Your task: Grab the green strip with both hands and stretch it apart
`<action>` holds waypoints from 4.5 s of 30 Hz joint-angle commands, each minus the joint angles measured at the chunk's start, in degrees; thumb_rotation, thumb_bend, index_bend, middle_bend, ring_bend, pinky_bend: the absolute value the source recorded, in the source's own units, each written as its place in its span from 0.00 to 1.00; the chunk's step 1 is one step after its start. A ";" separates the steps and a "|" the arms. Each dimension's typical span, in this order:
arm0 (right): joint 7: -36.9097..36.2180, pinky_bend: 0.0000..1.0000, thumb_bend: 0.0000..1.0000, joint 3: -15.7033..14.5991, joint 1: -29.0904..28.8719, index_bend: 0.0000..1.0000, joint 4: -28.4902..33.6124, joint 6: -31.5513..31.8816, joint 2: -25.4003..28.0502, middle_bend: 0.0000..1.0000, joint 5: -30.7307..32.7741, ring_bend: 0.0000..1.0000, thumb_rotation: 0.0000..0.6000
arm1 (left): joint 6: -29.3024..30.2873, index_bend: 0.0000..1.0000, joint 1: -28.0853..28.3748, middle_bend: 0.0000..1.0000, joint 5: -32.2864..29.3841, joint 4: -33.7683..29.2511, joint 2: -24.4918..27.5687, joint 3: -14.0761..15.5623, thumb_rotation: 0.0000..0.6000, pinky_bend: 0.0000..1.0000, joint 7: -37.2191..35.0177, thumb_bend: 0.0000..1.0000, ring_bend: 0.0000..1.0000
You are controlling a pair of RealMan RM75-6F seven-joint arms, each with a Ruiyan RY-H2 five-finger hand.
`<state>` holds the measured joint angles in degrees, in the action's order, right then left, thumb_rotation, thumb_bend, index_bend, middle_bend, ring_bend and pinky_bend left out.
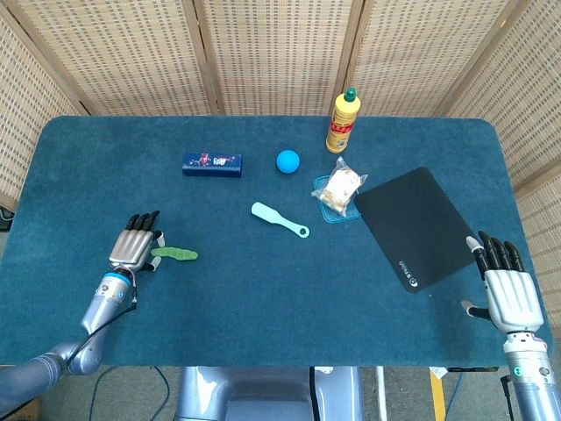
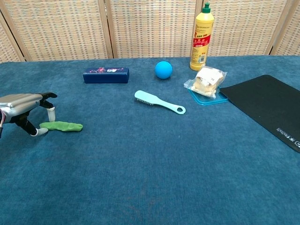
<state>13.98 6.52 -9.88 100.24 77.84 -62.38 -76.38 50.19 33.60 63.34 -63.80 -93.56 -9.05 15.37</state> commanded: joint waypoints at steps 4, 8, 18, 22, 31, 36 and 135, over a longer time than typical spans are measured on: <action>-0.43 0.00 0.00 -0.08 -0.08 0.00 -0.03 -0.15 0.10 0.00 -0.02 0.00 1.00 | 0.04 0.51 0.21 0.00 -0.43 0.07 -0.33 0.06 1.00 0.00 0.35 0.38 0.00; -0.61 0.00 0.00 -0.12 -0.16 0.00 -0.08 -0.32 0.13 0.00 0.08 0.00 1.00 | -0.03 0.53 0.43 0.00 -0.96 0.23 -0.52 0.04 1.00 0.00 0.90 0.42 0.00; -0.72 0.00 0.00 -0.22 -0.28 0.00 -0.14 -0.44 0.10 0.00 0.20 0.00 1.00 | 1.06 0.63 0.41 0.00 -0.84 -0.59 -0.42 -0.18 1.00 0.00 0.07 0.46 0.00; -0.81 0.00 0.00 -0.26 -0.28 0.00 -0.22 -0.39 0.08 0.00 0.15 0.00 1.00 | 1.32 0.69 0.26 0.00 -0.83 -0.81 -0.33 -0.30 1.00 0.00 -0.66 0.46 0.00; -0.52 0.00 0.00 -0.42 -0.47 0.00 -0.54 -0.58 -0.29 0.00 0.17 0.00 1.00 | 3.30 0.73 -1.22 0.00 3.04 -3.75 2.34 -1.42 1.00 0.00 -11.80 0.49 0.00; 0.50 0.00 0.00 -0.45 -0.78 0.00 -0.98 -0.43 -0.99 0.00 -0.20 0.00 1.00 | 4.46 0.74 -3.03 0.00 8.46 -7.22 5.01 -1.00 1.00 0.00 -26.56 0.49 0.00; -23.06 0.00 0.40 -1.32 -34.67 0.51 -17.16 -8.37 -16.84 0.01 -24.46 0.00 1.00 | -10.37 0.76 13.97 0.00 6.53 -13.35 -9.60 -8.68 1.00 0.00 -59.60 0.52 0.00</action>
<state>-9.04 5.24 -44.56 83.09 69.43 -79.20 -100.83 39.82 47.58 69.89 -77.13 -103.15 -17.72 -44.24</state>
